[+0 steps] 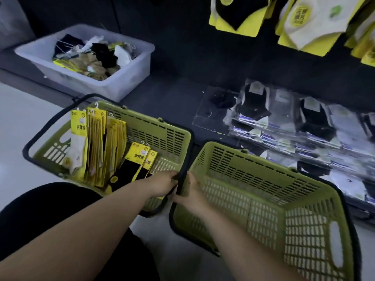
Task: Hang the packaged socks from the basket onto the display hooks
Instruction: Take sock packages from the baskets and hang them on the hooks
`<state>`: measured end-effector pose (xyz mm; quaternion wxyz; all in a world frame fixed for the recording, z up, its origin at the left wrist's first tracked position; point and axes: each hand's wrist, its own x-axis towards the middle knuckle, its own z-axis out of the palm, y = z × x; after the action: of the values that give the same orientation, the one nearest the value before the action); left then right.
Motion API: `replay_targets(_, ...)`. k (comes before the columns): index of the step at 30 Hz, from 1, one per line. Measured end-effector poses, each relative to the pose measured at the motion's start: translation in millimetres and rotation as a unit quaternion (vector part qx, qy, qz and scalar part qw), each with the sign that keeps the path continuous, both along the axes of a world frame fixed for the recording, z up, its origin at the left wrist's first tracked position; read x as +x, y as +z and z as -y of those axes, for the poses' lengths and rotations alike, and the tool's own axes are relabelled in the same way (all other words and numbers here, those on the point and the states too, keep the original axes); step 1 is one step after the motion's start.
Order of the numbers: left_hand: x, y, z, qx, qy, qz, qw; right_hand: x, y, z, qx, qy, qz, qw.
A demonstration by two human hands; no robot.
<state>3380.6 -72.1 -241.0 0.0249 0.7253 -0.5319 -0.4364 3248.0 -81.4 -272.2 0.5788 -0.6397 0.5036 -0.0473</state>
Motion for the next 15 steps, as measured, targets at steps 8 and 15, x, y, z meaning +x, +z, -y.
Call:
replay_targets(8,-15.3,-3.0,3.6,0.018,0.039,-0.076,0.996,-27.3,-8.5,-18.8,0.04,-0.047,-0.001,0.998)
replay_targets(15,-85.8,-6.6,6.2,0.022,-0.023,-0.123,0.992,-107.4,-1.4,-11.5,0.069,-0.114,-0.056,0.99)
